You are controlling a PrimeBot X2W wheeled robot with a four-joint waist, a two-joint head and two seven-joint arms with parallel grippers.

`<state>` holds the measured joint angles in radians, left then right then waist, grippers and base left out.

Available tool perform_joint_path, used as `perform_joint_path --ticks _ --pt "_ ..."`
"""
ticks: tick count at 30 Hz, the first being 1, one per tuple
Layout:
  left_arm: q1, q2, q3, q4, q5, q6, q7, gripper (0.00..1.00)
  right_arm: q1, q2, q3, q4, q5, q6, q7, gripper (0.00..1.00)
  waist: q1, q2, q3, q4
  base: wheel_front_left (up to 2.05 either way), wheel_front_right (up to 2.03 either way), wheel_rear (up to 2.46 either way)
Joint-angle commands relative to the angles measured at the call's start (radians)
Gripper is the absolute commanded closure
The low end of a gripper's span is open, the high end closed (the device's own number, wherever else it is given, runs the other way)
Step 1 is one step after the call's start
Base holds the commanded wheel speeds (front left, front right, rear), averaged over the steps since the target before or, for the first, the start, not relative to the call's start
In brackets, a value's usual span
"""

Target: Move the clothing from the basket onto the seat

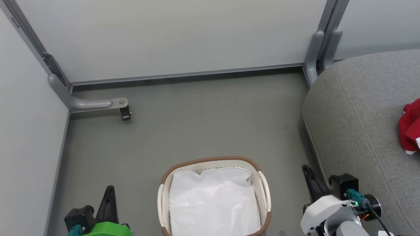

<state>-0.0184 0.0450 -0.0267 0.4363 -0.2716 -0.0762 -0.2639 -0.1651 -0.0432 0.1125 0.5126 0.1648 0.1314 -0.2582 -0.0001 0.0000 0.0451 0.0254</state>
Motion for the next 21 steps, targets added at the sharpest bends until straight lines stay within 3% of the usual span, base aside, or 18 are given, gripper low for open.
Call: perform_joint_path --ticks 1,21 --pt "-0.006 0.001 0.007 -0.006 -0.028 -0.001 0.011 1.00 -0.006 0.000 -0.007 -0.009 0.030 0.000 0.010 1.00 0.0001 0.0000 0.000 0.000 0.00 0.00 0.00" --pt "-0.028 0.002 0.041 -0.056 -0.363 -0.015 0.103 1.00 0.011 -0.002 -0.063 -0.079 0.391 0.000 0.101 1.00 0.0001 0.0000 -0.007 -0.004 0.00 0.00 0.00"
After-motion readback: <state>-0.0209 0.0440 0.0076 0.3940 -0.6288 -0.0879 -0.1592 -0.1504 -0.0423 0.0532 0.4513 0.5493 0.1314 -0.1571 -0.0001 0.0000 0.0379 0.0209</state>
